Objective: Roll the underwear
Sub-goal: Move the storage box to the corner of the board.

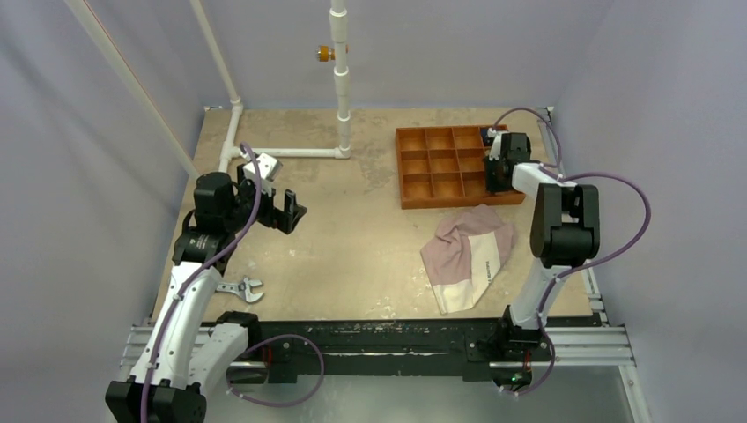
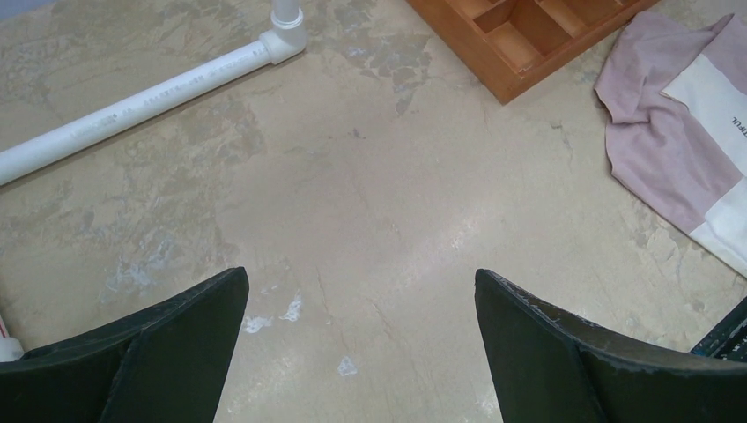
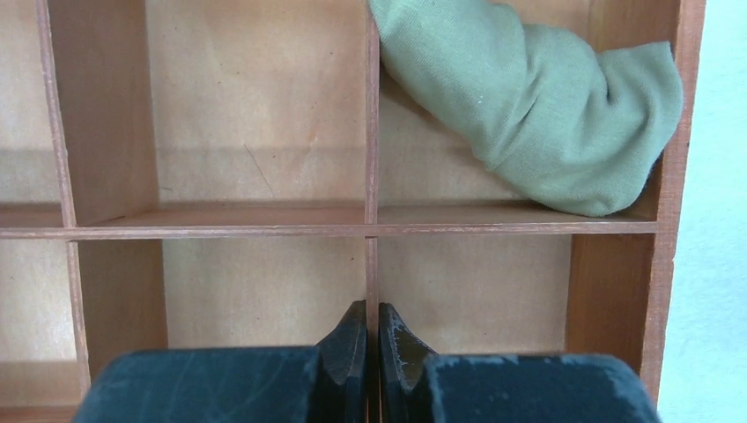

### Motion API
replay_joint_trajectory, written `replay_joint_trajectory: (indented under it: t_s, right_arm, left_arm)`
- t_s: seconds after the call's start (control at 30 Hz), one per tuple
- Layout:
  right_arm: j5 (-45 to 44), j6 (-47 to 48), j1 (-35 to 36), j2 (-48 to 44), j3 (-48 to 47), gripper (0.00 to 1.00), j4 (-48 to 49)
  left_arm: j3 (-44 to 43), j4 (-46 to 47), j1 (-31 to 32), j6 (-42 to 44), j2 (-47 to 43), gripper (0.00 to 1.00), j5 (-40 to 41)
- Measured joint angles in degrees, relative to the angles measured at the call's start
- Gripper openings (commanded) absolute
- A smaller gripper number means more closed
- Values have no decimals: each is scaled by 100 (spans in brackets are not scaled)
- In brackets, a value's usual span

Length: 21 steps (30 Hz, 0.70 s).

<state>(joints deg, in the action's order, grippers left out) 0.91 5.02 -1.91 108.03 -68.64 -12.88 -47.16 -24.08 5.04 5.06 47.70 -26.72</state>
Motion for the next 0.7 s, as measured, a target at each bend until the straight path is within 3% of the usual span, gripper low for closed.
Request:
replay_joint_trajectory:
  t_s: [0.27, 0.37, 0.43, 0.5, 0.57, 0.7]
  right_arm:
    - [20, 7, -98, 752, -1071, 8, -256]
    - [52, -13, -81, 1097, -1552, 33, -306]
    - [118, -37, -76, 1244, -1746, 43, -319]
    - [164, 11, -72, 1239, -1766, 64, -352]
    - [181, 85, -72, 1071, -1620, 78, -354]
    - [365, 516, -72, 50, -1032, 85, -608]
  left_arm:
    - [0, -4, 0, 2, 155, 100, 57]
    - [0, -13, 0, 2, 157, 100, 72]
    - [-2, -44, 0, 0, 157, 100, 96]
    - [-22, -101, 0, 0, 162, 100, 131]
    - [-52, -114, 0, -7, 177, 100, 151]
    - [-129, -122, 0, -55, 310, 100, 166]
